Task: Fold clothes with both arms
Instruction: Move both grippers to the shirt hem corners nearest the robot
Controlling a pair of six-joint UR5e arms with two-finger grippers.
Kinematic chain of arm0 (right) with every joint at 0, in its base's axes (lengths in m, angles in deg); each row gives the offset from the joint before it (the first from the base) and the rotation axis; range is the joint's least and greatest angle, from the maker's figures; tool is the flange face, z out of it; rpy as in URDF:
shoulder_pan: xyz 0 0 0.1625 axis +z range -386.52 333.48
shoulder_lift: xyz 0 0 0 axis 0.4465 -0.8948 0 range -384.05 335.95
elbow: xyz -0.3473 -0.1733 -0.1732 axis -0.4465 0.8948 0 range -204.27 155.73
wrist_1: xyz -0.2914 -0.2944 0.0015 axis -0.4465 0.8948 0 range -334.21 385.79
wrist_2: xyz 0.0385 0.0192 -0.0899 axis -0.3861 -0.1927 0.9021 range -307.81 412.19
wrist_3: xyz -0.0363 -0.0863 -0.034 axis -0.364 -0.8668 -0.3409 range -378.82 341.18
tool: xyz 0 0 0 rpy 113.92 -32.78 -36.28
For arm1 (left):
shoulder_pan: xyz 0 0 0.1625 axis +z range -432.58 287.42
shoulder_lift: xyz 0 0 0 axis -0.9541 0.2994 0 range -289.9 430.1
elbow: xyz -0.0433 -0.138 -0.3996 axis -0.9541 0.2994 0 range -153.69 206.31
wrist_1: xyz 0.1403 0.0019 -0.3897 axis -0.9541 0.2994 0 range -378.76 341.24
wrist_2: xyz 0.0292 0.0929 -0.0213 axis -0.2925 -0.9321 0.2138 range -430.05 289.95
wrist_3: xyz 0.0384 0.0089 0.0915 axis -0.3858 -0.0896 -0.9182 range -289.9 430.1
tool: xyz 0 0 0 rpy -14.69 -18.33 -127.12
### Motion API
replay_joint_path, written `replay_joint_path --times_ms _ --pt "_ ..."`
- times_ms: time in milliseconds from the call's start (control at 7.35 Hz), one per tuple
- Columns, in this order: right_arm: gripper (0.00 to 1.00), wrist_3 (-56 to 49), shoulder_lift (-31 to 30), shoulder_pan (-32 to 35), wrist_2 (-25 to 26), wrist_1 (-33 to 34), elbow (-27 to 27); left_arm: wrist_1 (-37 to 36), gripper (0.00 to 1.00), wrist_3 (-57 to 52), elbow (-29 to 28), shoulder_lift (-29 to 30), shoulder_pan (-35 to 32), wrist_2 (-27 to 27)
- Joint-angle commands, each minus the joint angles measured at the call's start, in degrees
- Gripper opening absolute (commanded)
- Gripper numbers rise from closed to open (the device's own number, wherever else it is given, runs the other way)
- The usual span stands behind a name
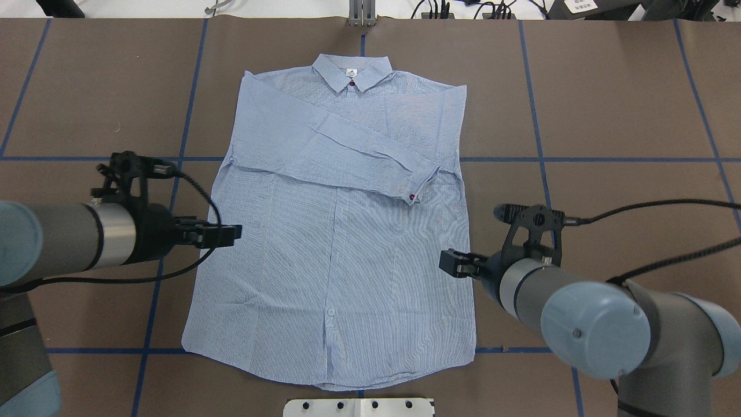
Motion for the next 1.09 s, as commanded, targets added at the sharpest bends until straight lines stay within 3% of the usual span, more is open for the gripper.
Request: replay_joint_path --times_ms 0,136,272,681,953 --pt "1.0 3.68 -2.75 -5.78 6.15 0.08 -1.43 10.8 1.0 6.52 -0.35 -11.53 3.9 -3.69" --pt "1.0 3.68 -2.75 -5.79 6.25 0.08 -1.44 10.56 1.0 11.17 -1.66 -11.92 9.67 -9.29" --pt "1.0 3.68 -2.84 -5.79 6.34 0.08 -1.44 10.55 1.0 15.05 -4.02 -11.83 12.86 -11.34" --pt "1.0 3.68 -2.75 -5.88 6.34 0.08 -1.35 8.97 0.97 17.2 -5.36 -11.83 16.05 -12.86" --pt "1.0 3.68 -2.75 -5.88 6.78 0.08 -1.35 7.32 0.73 17.29 -5.45 -11.57 18.25 -12.95"
